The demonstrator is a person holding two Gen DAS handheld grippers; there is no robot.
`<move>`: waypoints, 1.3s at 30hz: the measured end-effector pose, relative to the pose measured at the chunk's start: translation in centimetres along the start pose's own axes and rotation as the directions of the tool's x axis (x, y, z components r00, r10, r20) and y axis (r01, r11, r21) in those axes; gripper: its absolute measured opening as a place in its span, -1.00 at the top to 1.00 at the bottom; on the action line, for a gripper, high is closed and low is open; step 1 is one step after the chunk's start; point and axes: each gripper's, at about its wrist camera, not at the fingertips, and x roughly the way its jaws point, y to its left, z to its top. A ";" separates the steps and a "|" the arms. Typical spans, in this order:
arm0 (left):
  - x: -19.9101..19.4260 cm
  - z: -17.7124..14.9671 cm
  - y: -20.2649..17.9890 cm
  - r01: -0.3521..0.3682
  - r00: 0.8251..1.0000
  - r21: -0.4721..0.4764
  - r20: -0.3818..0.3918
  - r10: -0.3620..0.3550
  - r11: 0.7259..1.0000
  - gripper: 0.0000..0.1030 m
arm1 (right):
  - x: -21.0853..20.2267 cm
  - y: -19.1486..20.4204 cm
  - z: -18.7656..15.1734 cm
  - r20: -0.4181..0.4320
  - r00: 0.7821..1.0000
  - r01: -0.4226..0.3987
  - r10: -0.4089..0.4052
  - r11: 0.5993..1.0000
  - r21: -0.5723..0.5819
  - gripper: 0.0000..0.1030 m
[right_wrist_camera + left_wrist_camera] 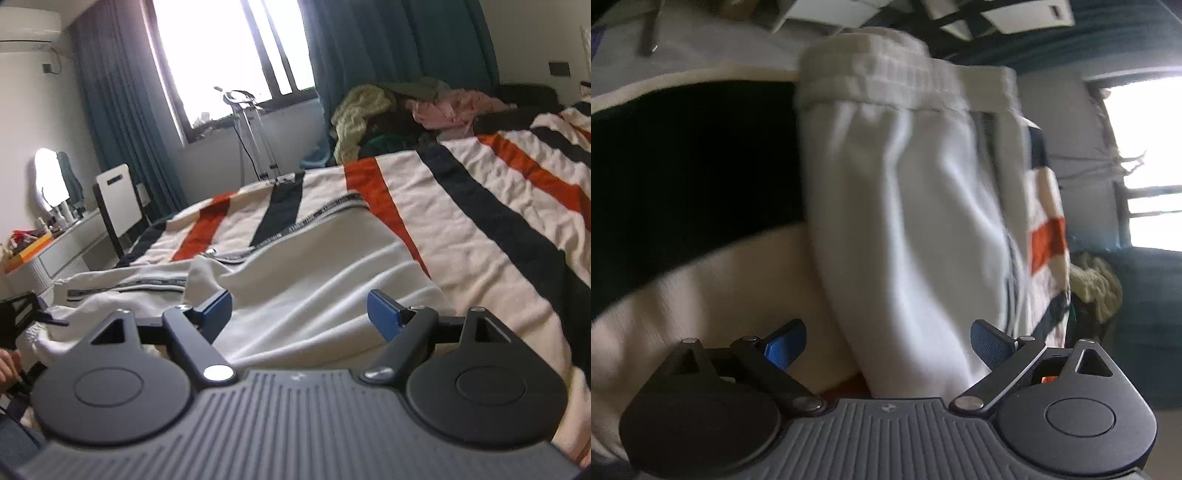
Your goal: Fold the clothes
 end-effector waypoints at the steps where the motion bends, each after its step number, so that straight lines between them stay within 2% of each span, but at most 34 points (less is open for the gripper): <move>1: 0.2 0.4 0.2 0.017 1.000 -0.010 -0.003 -0.017 1.000 -0.88 | 0.2 0.0 -0.1 -0.007 1.000 0.003 -0.003 1.000 0.003 -0.59; 2: 0.2 0.7 0.2 0.022 1.000 -0.008 0.010 -0.022 1.000 -0.85 | 0.3 0.0 -0.2 -0.013 1.000 0.004 -0.004 1.000 0.004 -0.59; 4: -0.1 1.3 -0.4 -0.005 0.996 0.013 0.086 0.003 1.000 -0.74 | 0.6 -0.1 -0.3 -0.023 1.000 0.006 -0.006 1.000 0.005 -0.59; 6: -0.4 1.8 -1.2 -0.018 0.989 0.035 0.150 0.012 0.999 -0.73 | 1.1 0.0 -0.4 -0.033 0.999 0.010 -0.010 1.000 -0.001 -0.59; 10: 0.3 2.7 -2.5 -0.055 0.978 0.049 0.204 0.044 0.997 -0.70 | 2.5 0.8 -0.8 -0.052 0.998 0.017 -0.019 0.999 -0.041 -0.59; 13: 0.9 3.1 -2.8 -0.098 0.968 0.030 0.235 0.088 0.995 -0.53 | 3.6 1.5 -1.2 -0.067 0.997 0.022 -0.027 0.996 -0.082 -0.59; 15: 0.8 2.9 -3.5 -0.130 0.959 0.058 0.260 0.111 0.990 -0.42 | 4.5 2.0 -1.5 -0.088 0.995 0.032 -0.042 0.993 -0.110 -0.59; 16: 0.6 2.8 -3.8 -0.140 0.955 0.070 0.274 0.116 0.988 -0.29 | 5.0 2.1 -1.7 -0.110 0.993 0.033 -0.046 0.993 -0.115 -0.59; 18: 0.0 2.5 -4.0 -0.135 0.948 0.081 0.300 0.105 0.988 -0.08 | 5.8 2.1 -2.3 -0.152 0.986 0.044 -0.064 0.991 -0.127 -0.59; 20: -0.8 2.4 -4.0 -0.107 0.944 0.094 0.323 0.072 0.990 0.25 | 6.4 2.1 -2.9 -0.193 0.977 0.058 -0.085 0.988 -0.141 -0.58; 23: -2.0 2.2 -4.5 -0.021 0.938 0.124 0.347 -0.024 0.992 0.30 | 6.5 1.9 -3.4 -0.206 0.974 0.071 -0.099 0.987 -0.143 -0.58; 25: -2.4 2.2 -4.9 0.008 0.937 0.158 0.343 -0.063 0.987 0.30 | 6.2 1.8 -3.2 -0.193 0.977 0.067 -0.090 0.990 -0.124 -0.58; 28: -0.8 2.1 -4.9 -0.039 0.944 0.151 0.329 -0.013 0.988 0.17 | 6.3 1.6 -3.2 -0.188 0.978 0.067 -0.087 0.992 -0.110 -0.59; 30: 1.3 3.2 -4.5 -0.060 0.948 0.088 0.316 0.029 0.994 0.20 | 6.6 1.5 -3.3 -0.194 0.977 0.066 -0.086 0.992 -0.109 -0.59; 32: 2.0 3.8 -4.1 -0.034 0.949 0.071 0.315 0.010 0.997 0.37 | 7.0 1.5 -3.4 -0.212 0.974 0.062 -0.083 0.992 -0.106 -0.61; 34: 1.9 3.7 -4.6 -0.046 0.938 0.124 0.346 0.000 0.991 0.54 | 7.2 1.2 -3.5 -0.234 0.969 0.055 -0.075 0.994 -0.090 -0.61; 36: 1.1 2.5 -6.6 -0.097 0.915 0.242 0.404 -0.009 0.965 0.66 | 7.1 1.0 -3.5 -0.240 0.969 0.053 -0.067 0.996 -0.066 -0.61; 38: 0.1 0.8 -9.1 -0.166 0.879 0.361 0.476 -0.029 0.918 0.72 | 7.0 0.7 -3.4 -0.242 0.968 0.051 -0.060 0.998 -0.041 -0.59; 39: -0.4 -0.3 -10.5 -0.203 0.855 0.420 0.516 -0.049 0.885 0.73 | 6.9 0.5 -3.3 -0.243 0.969 0.051 -0.055 0.998 -0.025 -0.59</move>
